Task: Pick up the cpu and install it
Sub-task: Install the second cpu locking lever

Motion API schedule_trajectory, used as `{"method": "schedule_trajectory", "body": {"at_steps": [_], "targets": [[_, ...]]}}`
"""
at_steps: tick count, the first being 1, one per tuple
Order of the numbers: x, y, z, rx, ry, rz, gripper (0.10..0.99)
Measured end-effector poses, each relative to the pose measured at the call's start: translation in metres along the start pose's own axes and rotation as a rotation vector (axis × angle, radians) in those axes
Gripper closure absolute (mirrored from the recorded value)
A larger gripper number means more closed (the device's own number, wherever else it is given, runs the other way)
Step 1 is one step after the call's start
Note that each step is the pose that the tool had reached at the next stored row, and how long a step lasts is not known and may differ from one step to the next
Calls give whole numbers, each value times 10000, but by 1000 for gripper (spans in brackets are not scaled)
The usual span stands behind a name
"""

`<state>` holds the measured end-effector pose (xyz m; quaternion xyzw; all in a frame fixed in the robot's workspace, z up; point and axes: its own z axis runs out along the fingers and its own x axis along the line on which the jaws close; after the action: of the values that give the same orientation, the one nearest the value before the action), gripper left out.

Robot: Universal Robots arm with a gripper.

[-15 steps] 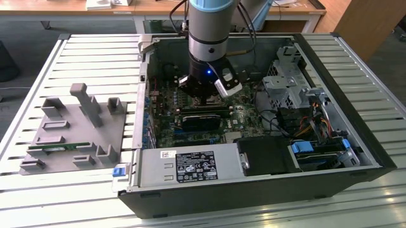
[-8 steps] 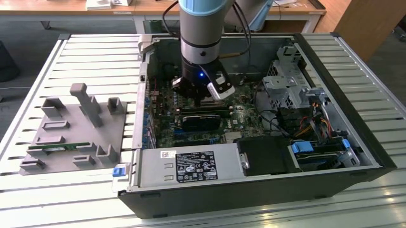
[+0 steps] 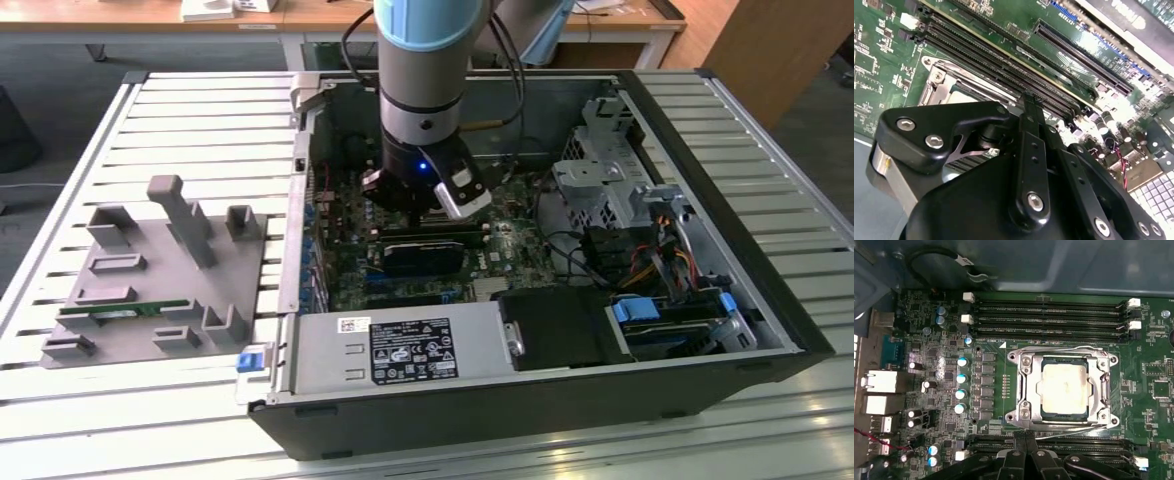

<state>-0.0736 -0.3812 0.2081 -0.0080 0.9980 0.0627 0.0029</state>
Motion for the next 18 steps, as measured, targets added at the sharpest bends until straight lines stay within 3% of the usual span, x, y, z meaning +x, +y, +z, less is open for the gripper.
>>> {"method": "schedule_trajectory", "body": {"at_steps": [3, 12, 15, 18], "targets": [[2, -3, 12, -67, -3, 1, 980], [38, -12, 42, -128, -2, 1, 980], [55, -14, 59, -235, -4, 1, 980], [67, -16, 77, -419, -7, 0, 980]]}}
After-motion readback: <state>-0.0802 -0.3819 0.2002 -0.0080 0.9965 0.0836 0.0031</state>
